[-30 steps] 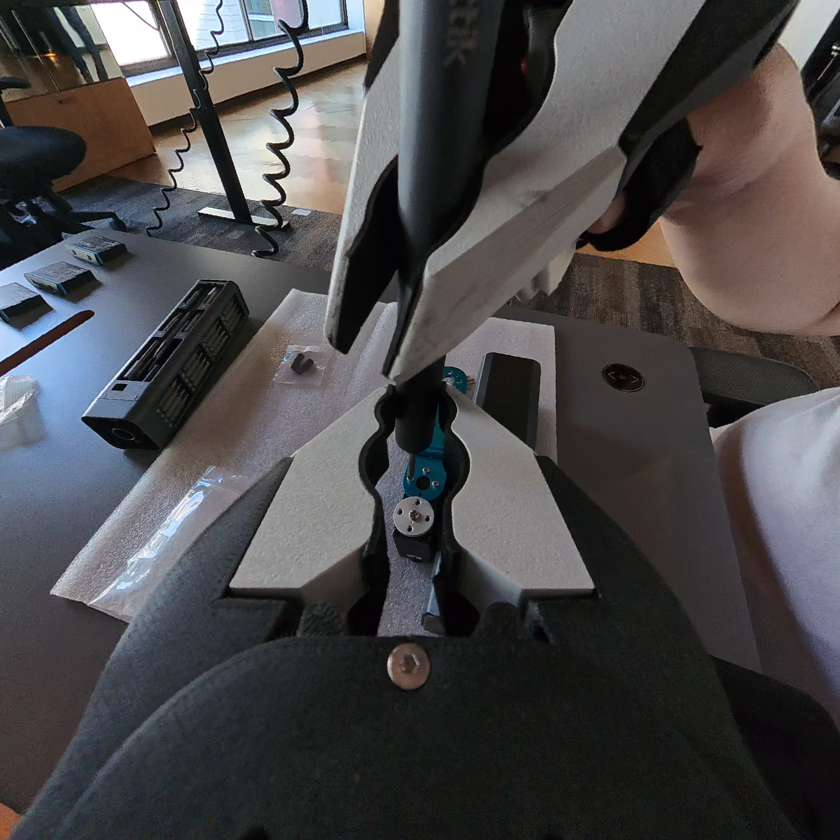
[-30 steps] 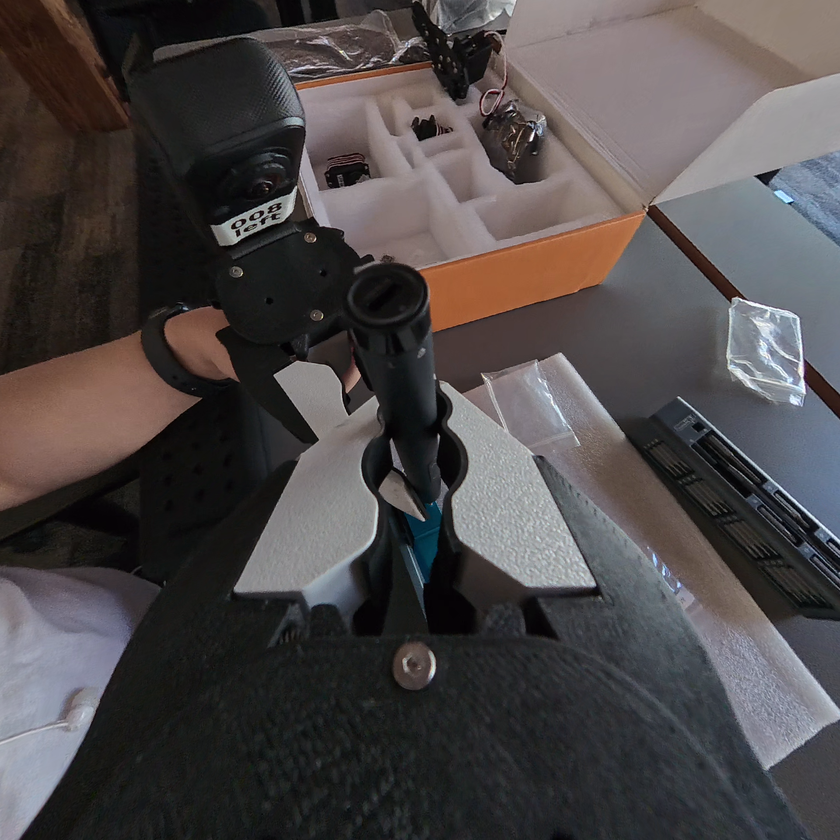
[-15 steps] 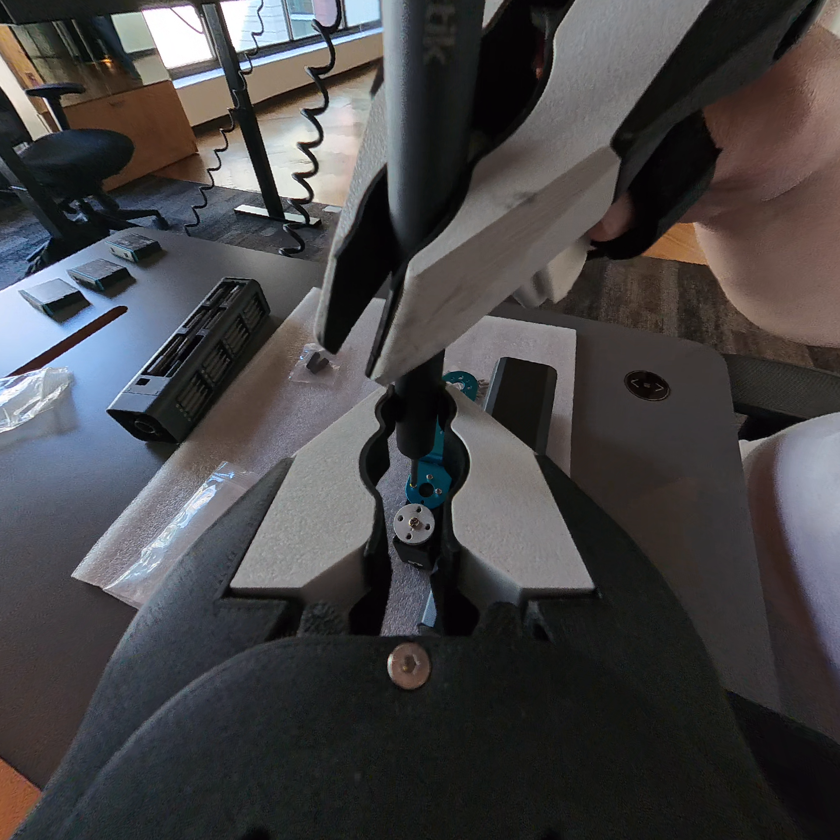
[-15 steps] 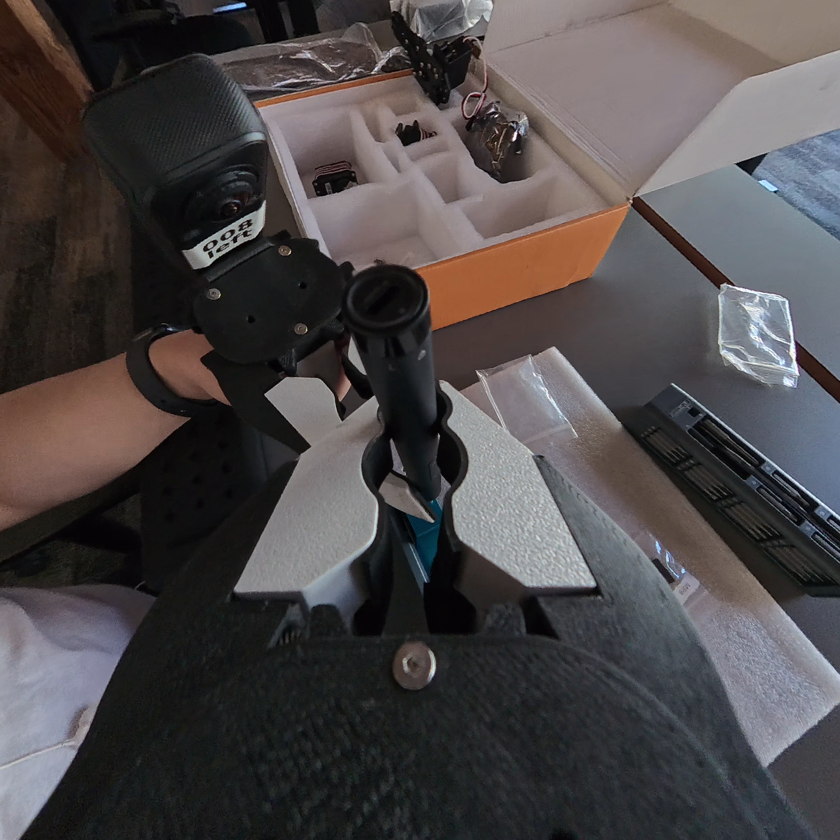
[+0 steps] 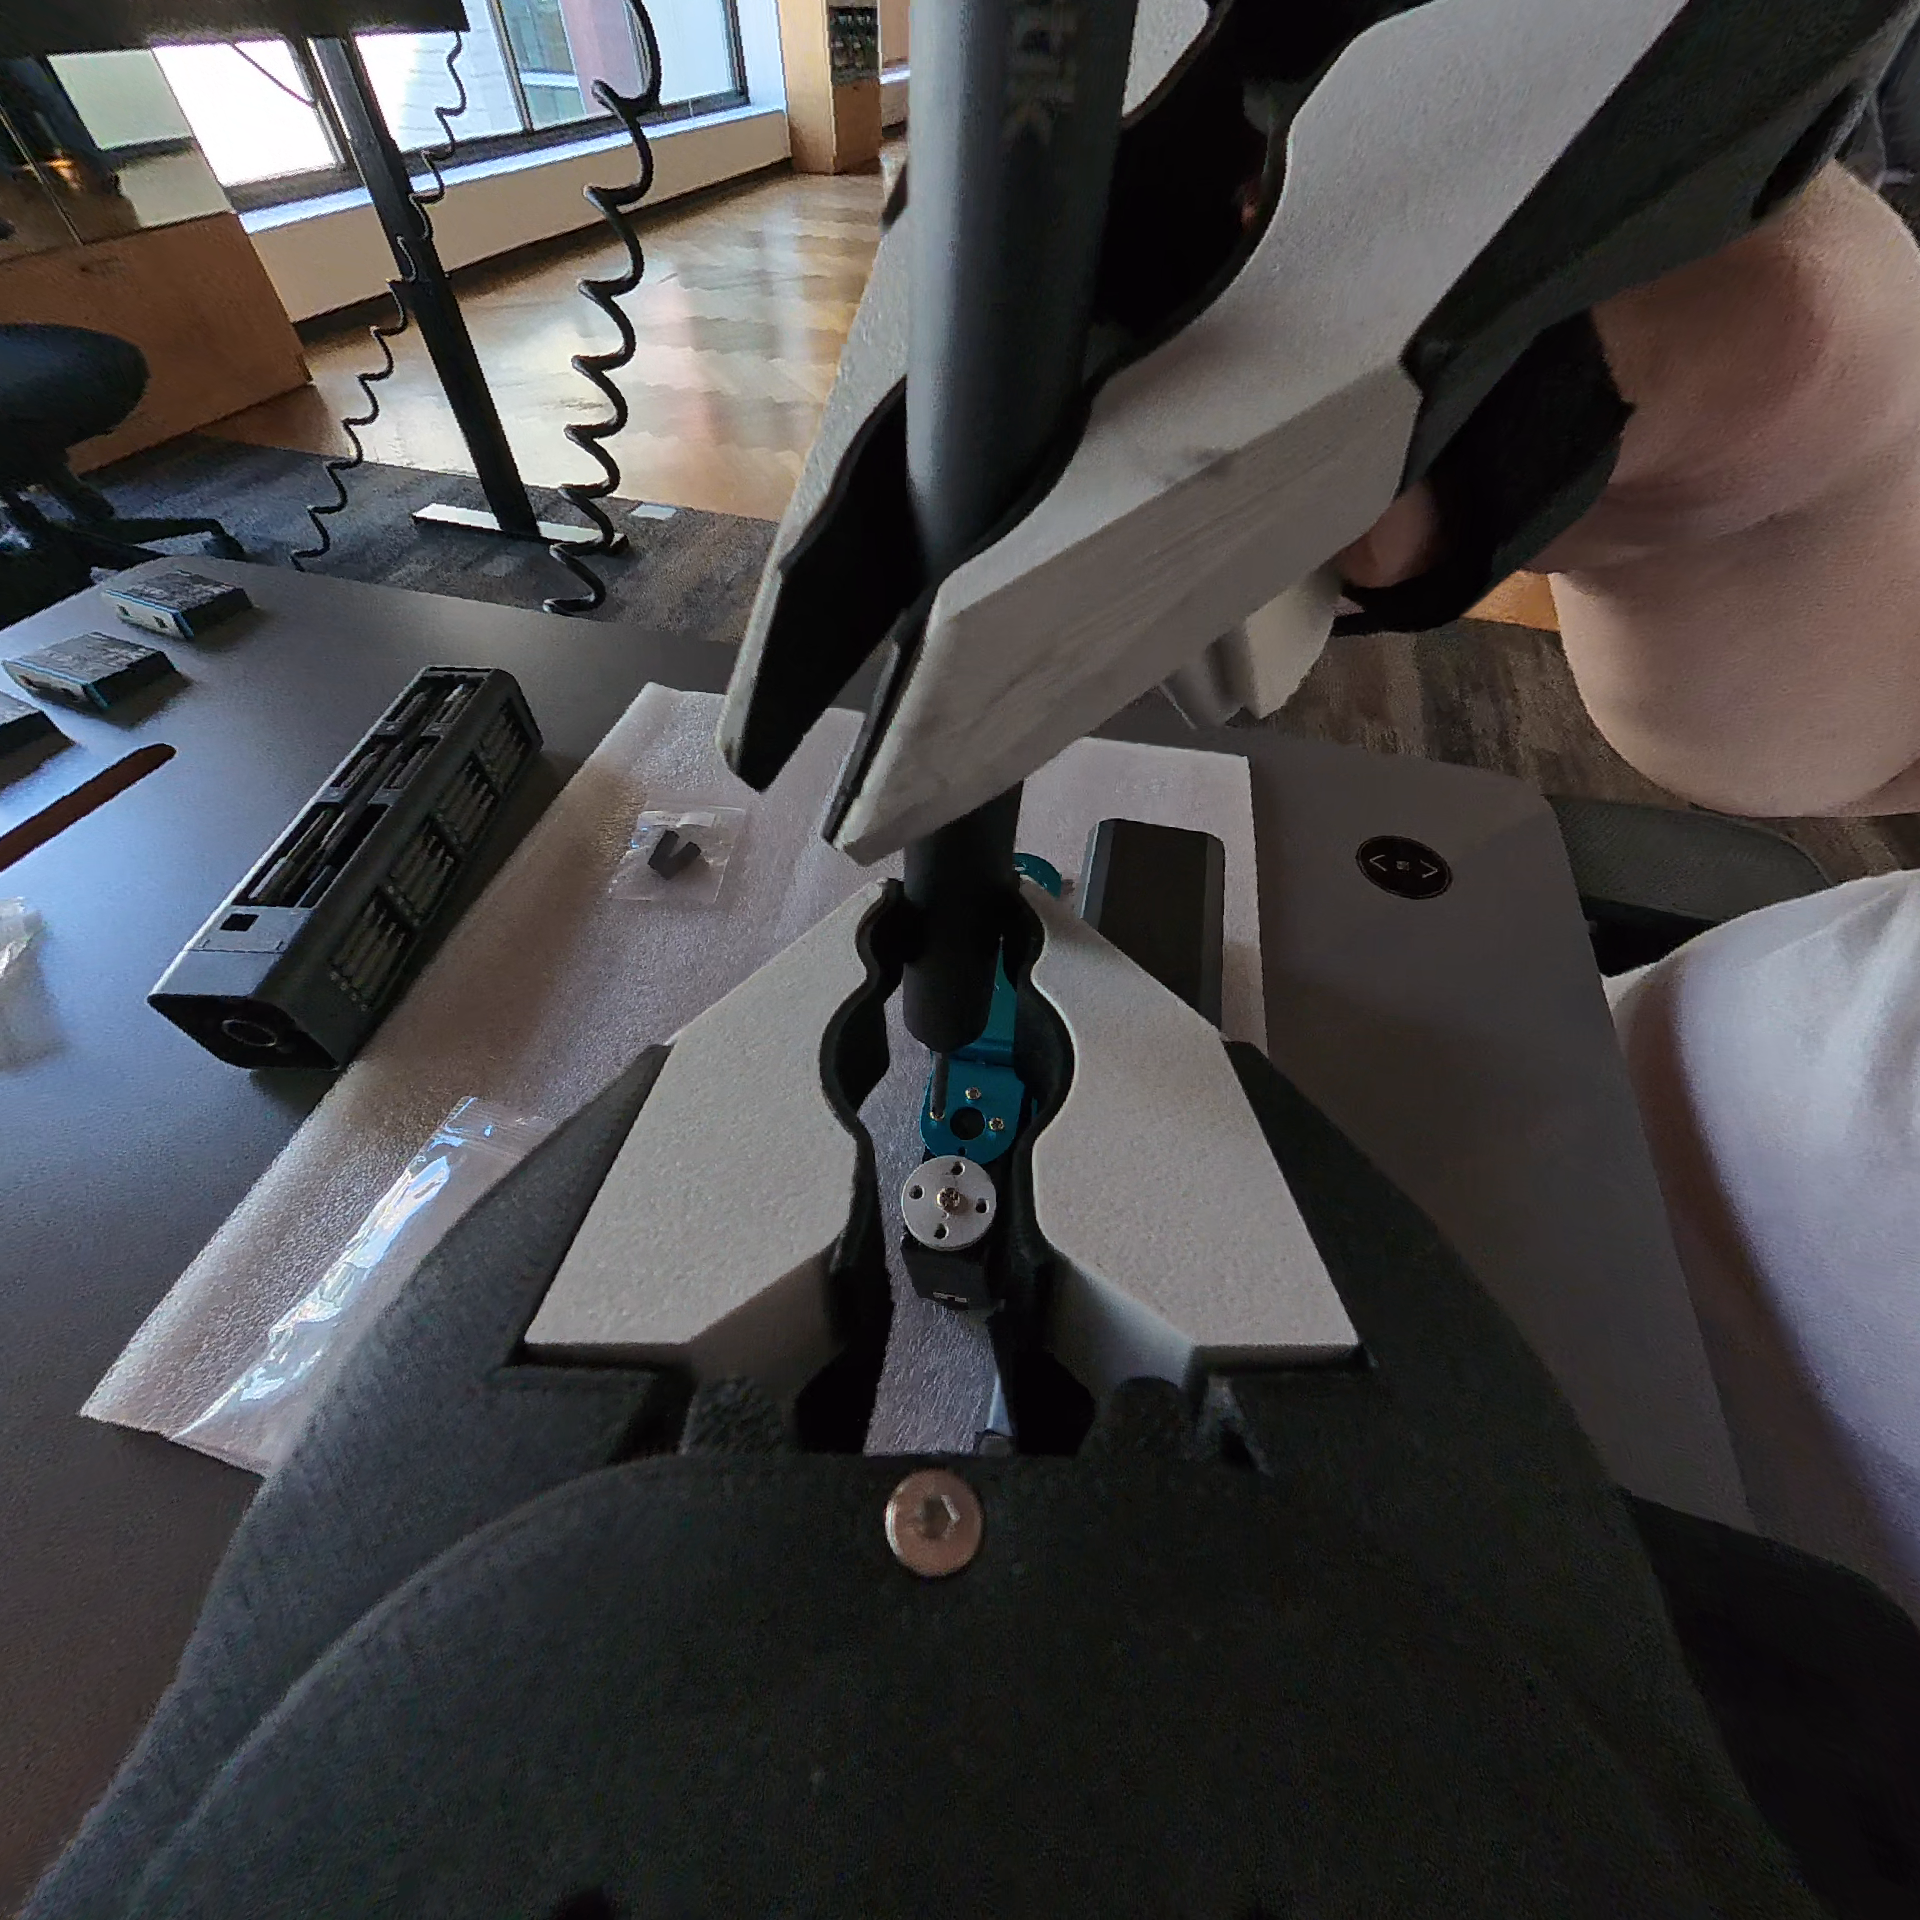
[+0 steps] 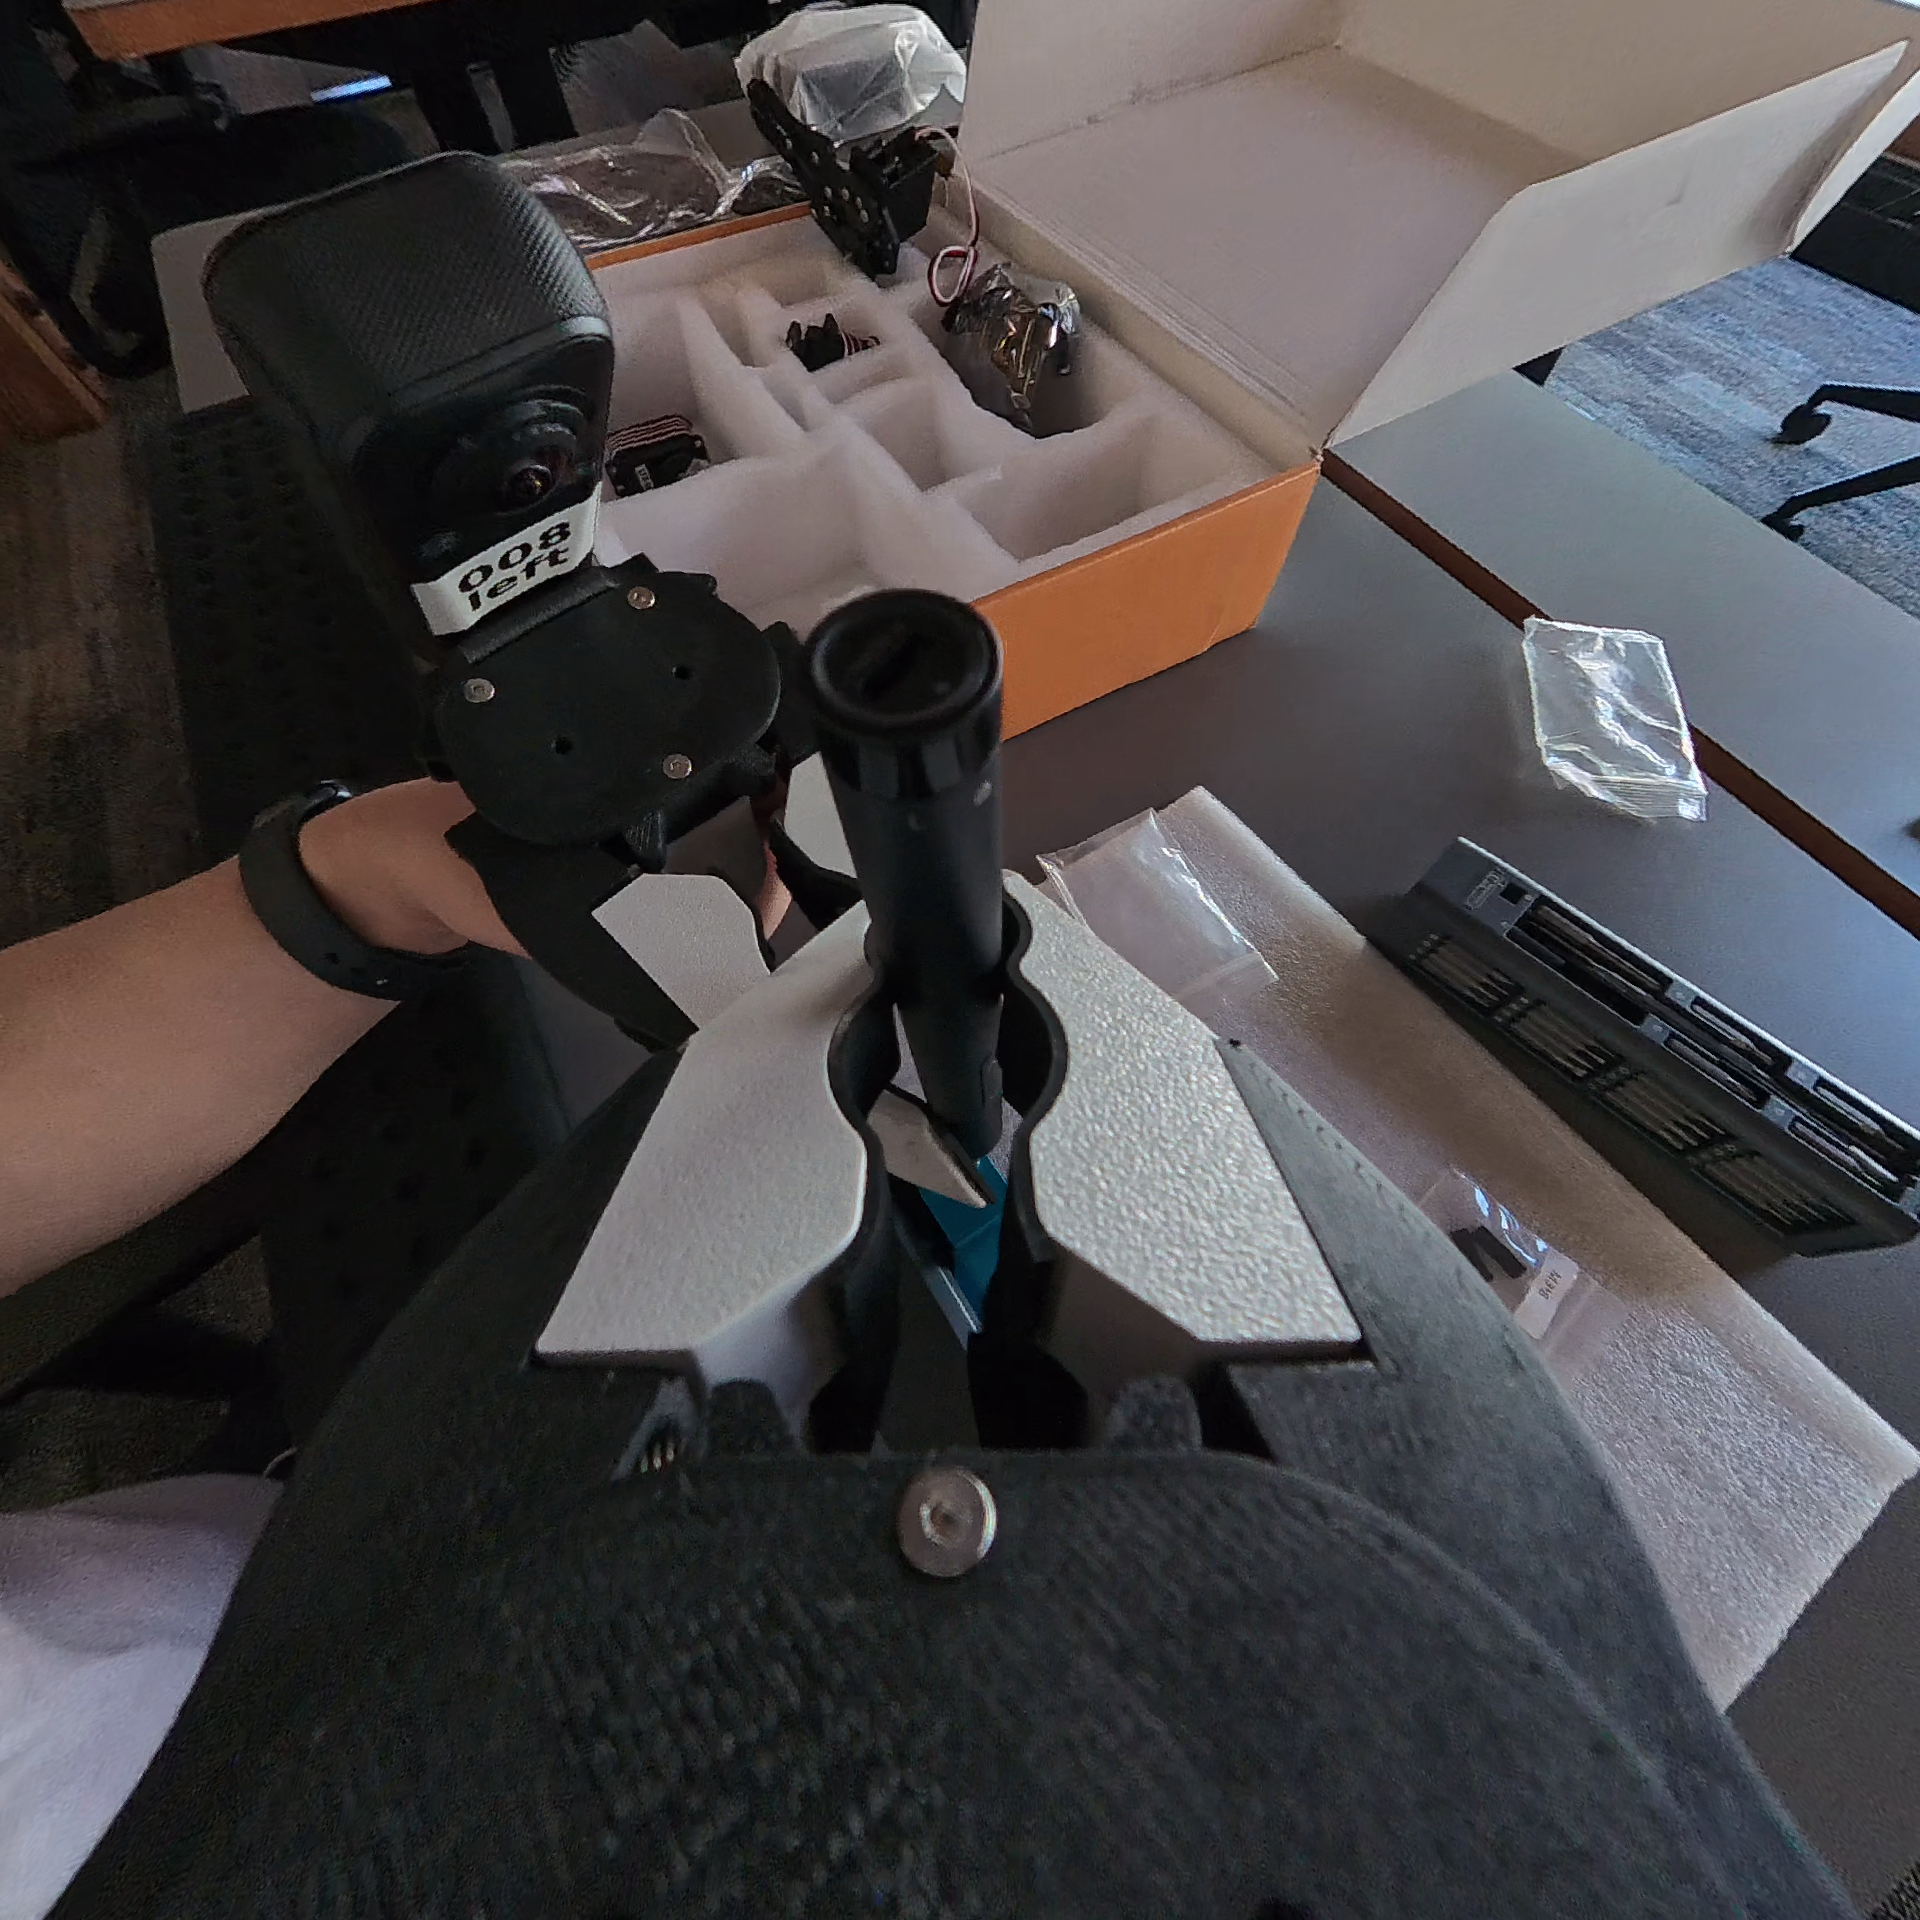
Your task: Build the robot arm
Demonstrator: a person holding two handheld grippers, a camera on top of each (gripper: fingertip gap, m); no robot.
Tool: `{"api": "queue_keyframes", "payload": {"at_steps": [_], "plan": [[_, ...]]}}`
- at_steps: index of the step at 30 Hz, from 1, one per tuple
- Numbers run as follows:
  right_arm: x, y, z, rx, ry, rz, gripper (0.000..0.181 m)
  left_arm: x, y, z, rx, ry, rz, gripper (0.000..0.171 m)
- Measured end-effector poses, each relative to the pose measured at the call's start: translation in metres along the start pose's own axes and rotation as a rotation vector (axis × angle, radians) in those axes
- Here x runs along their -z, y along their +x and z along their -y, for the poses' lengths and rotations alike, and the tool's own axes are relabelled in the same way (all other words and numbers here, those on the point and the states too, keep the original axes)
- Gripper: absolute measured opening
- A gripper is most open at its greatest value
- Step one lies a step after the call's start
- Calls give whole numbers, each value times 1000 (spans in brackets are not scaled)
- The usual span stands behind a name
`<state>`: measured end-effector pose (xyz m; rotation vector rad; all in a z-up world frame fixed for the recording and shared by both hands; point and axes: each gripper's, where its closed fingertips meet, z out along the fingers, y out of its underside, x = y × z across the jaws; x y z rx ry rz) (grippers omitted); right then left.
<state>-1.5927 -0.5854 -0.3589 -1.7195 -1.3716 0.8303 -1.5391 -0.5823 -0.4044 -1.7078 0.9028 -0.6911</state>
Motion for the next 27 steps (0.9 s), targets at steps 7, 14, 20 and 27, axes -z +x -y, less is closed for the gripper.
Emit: {"api": "queue_keyframes", "payload": {"at_steps": [7, 14, 20, 27], "plan": [[2, 5, 0, -20, 5, 20, 14, -4, -5, 16, 26, 46, 138, 17], [20, -11, 15, 139, 34, 420, 35, -2, -3, 15, 10, 64, 104, 17], [31, -16, 10, 392, -66, 591, 26, -2, -1, 15, -4, 66, 84, 17], [26, -13, 12, 318, -59, 472, 17, -1, -1, 14, 10, 71, 61, 17]]}}
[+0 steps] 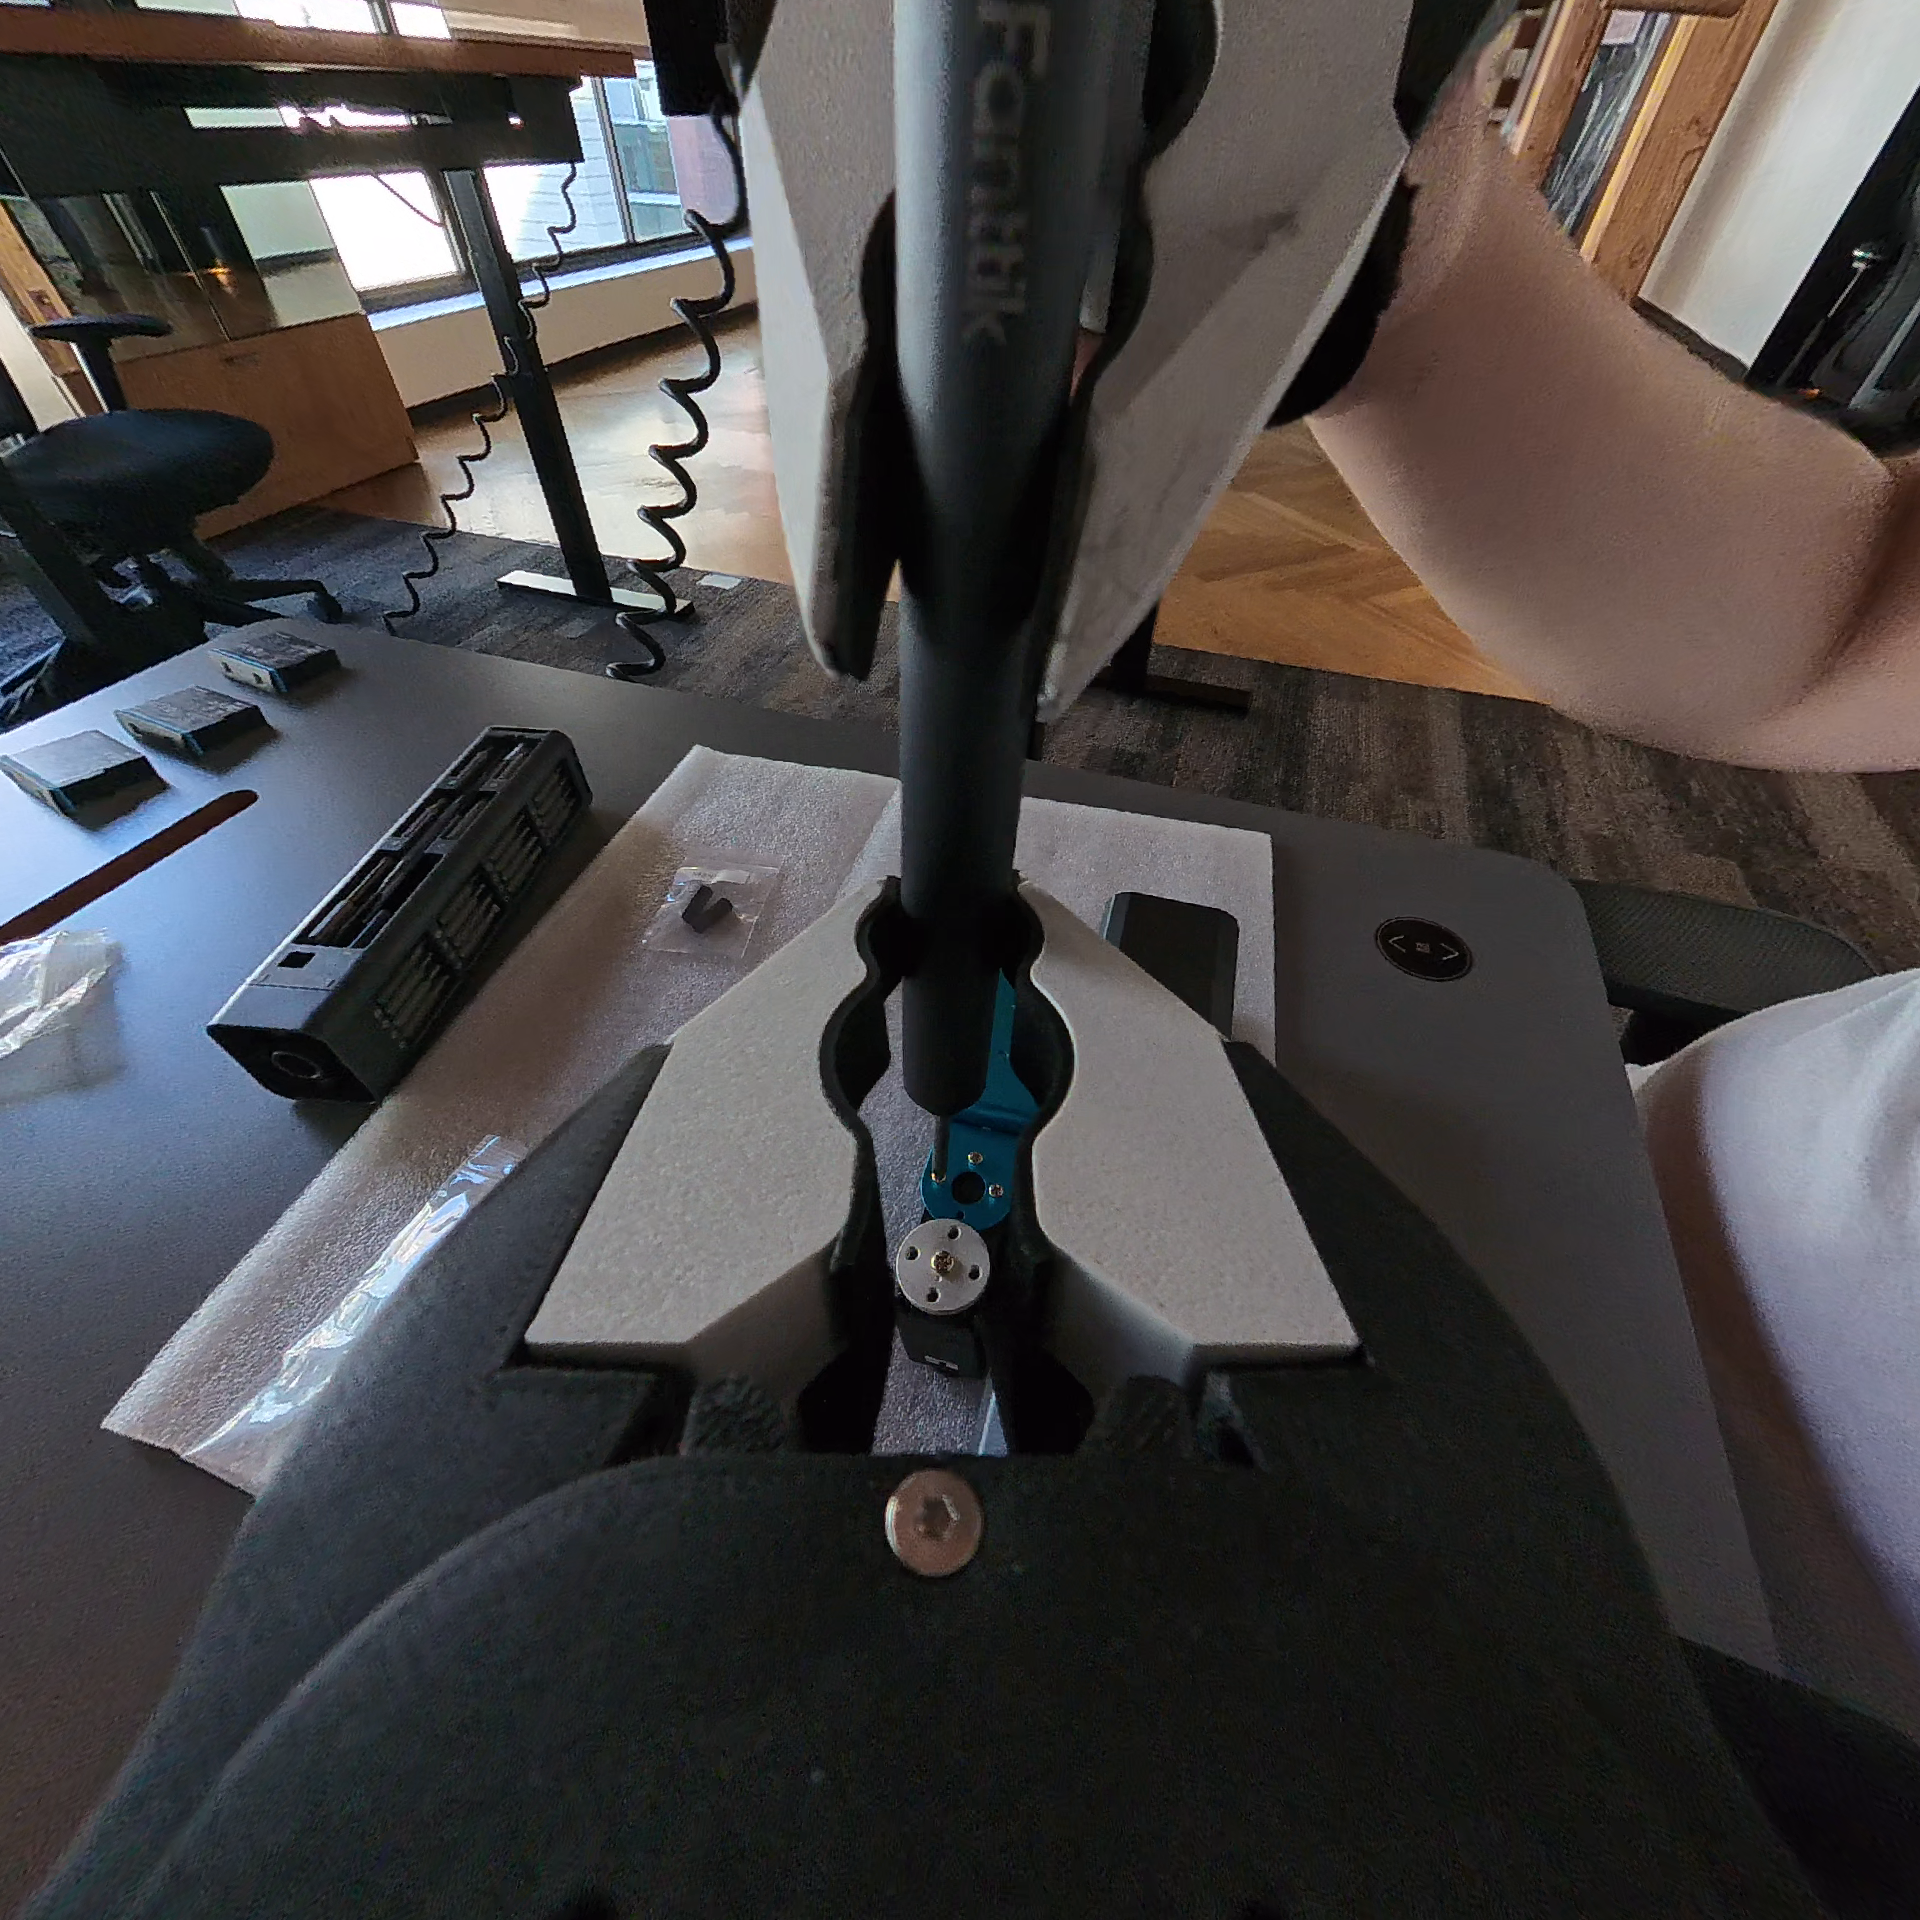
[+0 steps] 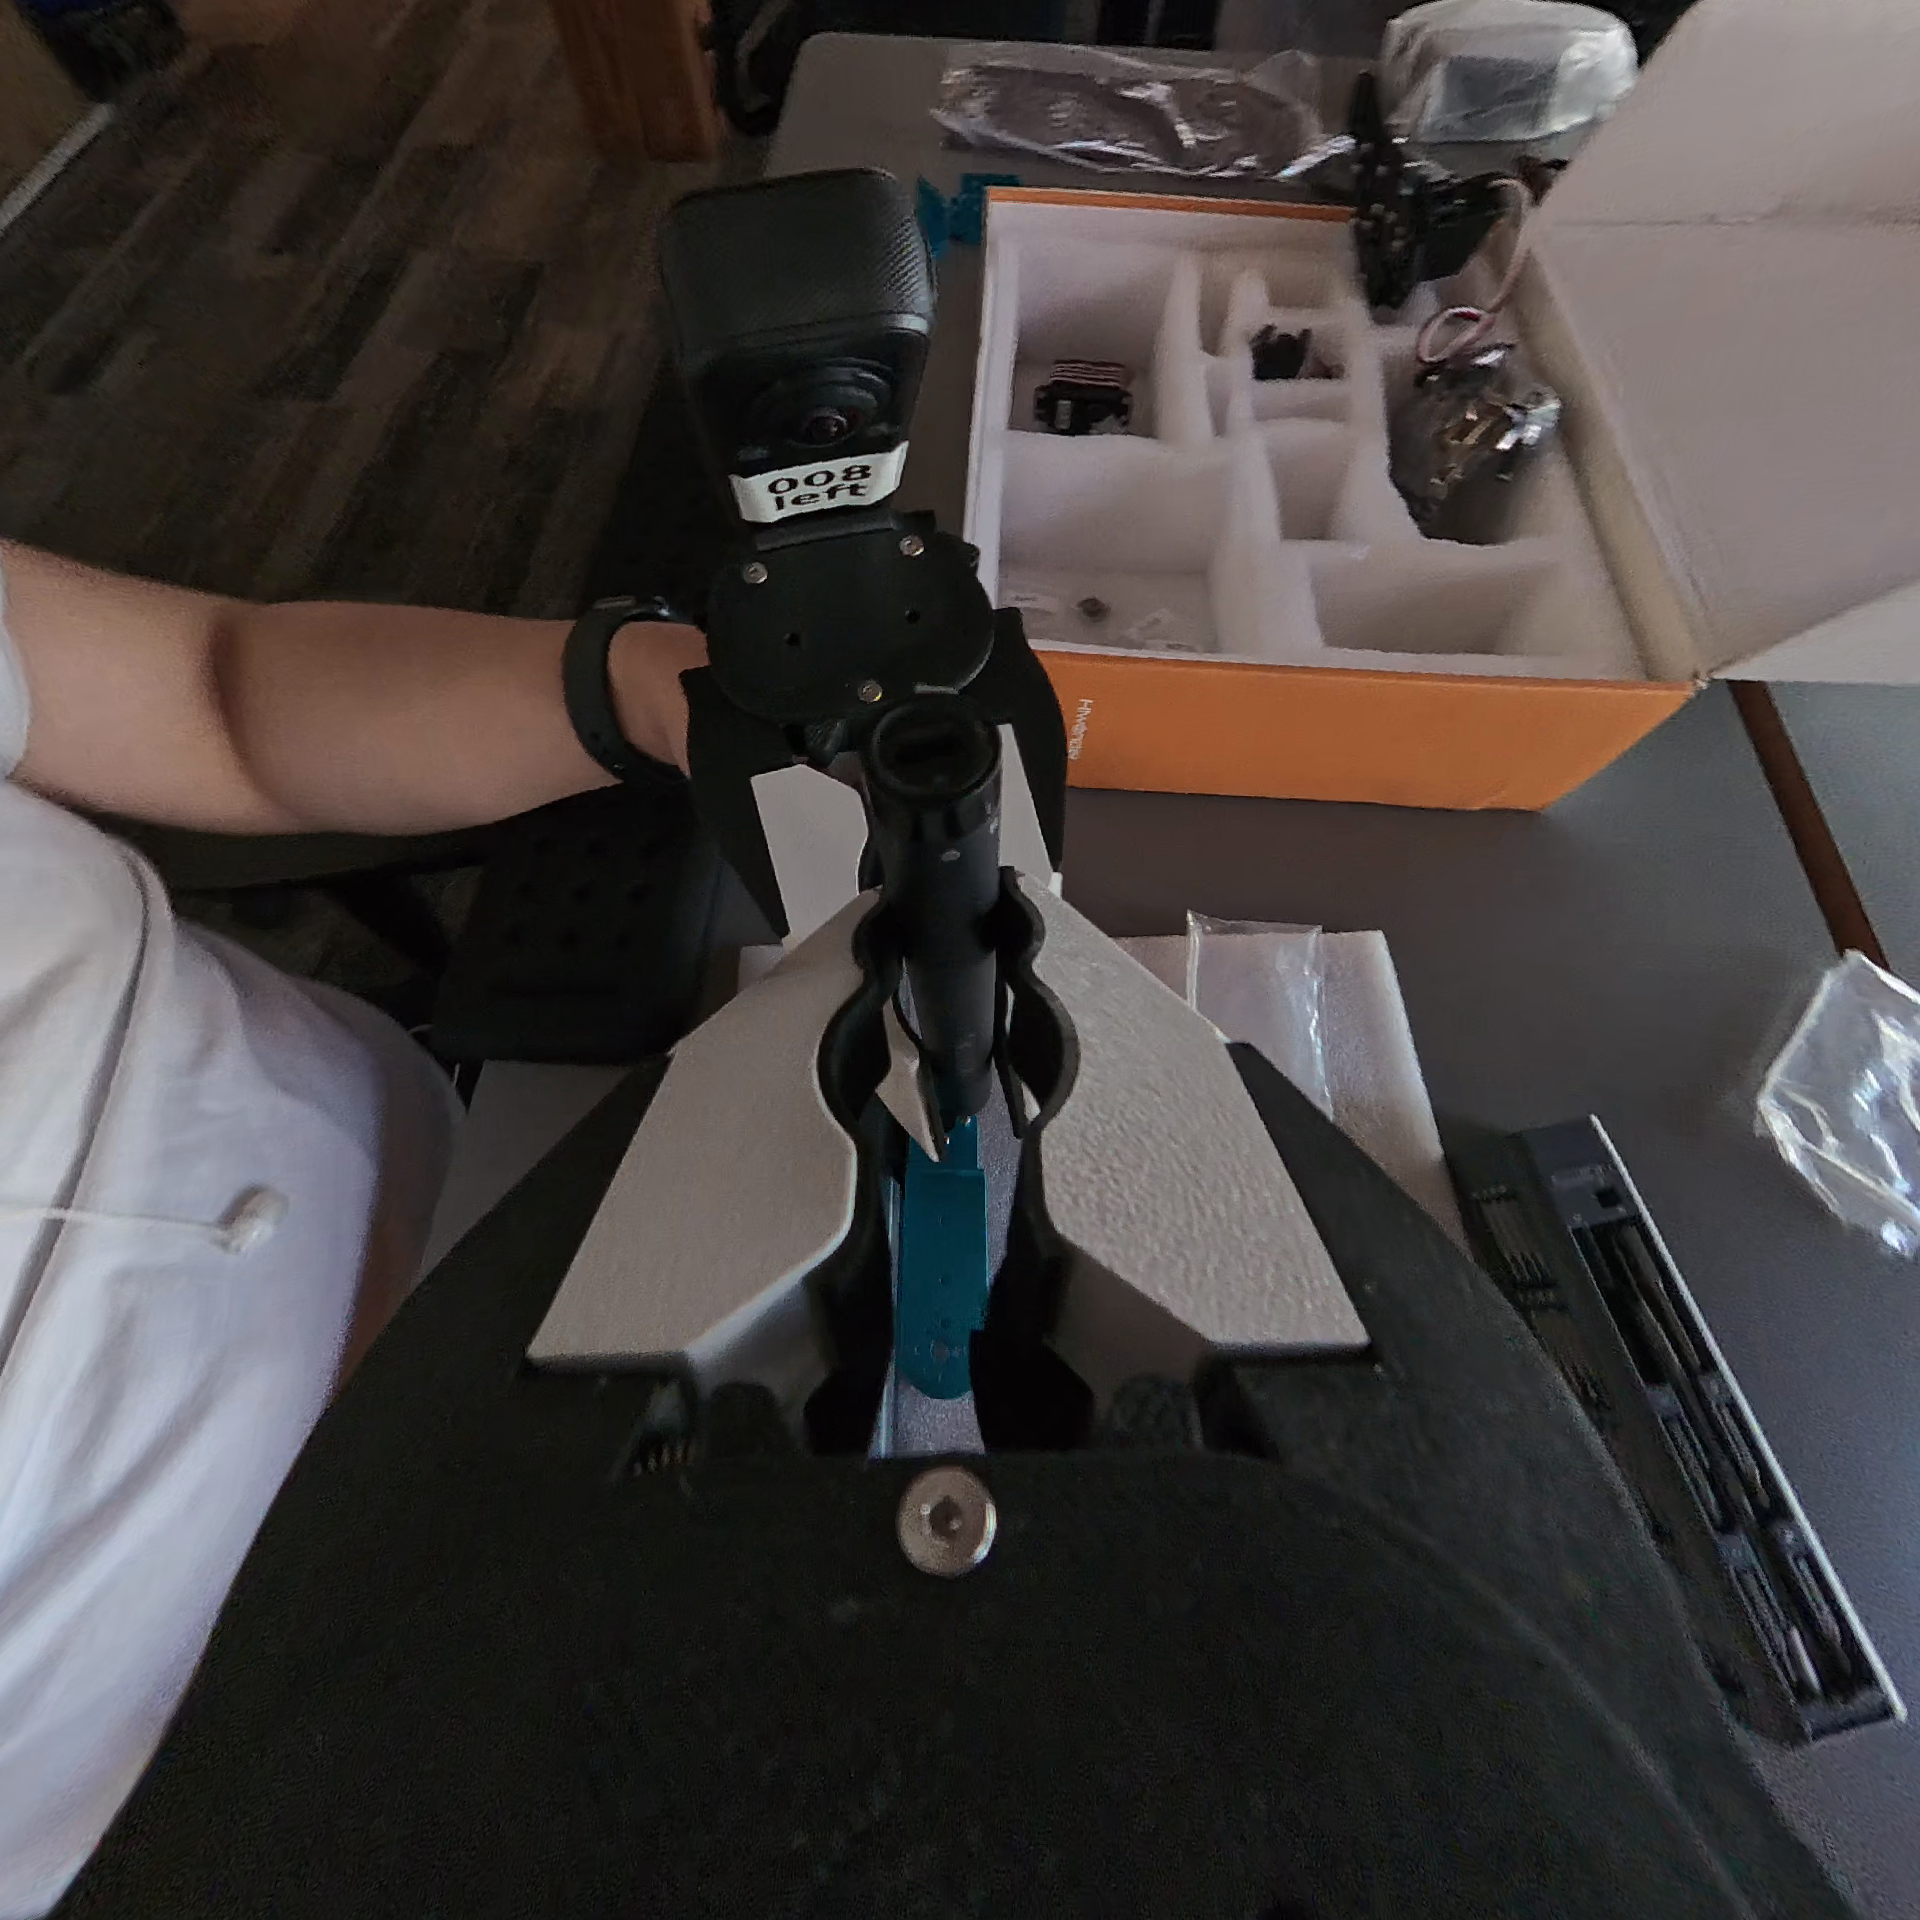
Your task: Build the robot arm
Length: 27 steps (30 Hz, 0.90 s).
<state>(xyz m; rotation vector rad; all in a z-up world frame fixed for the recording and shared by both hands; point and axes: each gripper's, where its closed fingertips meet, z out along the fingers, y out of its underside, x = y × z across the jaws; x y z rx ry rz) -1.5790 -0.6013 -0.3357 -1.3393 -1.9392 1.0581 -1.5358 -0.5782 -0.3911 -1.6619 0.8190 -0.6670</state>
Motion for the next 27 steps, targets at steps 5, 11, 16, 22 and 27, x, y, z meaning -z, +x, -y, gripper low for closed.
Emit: {"api": "queue_keyframes", "payload": {"at_steps": [5, 11, 16, 22, 27], "plan": [[4, 2, -2, -84, 27, -136, 18, -2, 3, -1, 81, -1, -71, 20], [6, 6, -4, -117, 10, -171, 18, 4, -1, -6, 38, -27, 68, 24], [4, 9, -4, -146, 3, -192, 18, 6, -3, 5, 8, 2, 143, 23], [0, 10, -1, -201, 13, -298, 18, 4, -8, -1, 21, -36, 189, 17], [0, 10, -1, -247, 38, -403, 19, 5, -6, -1, -1, -34, 172, 17]]}}
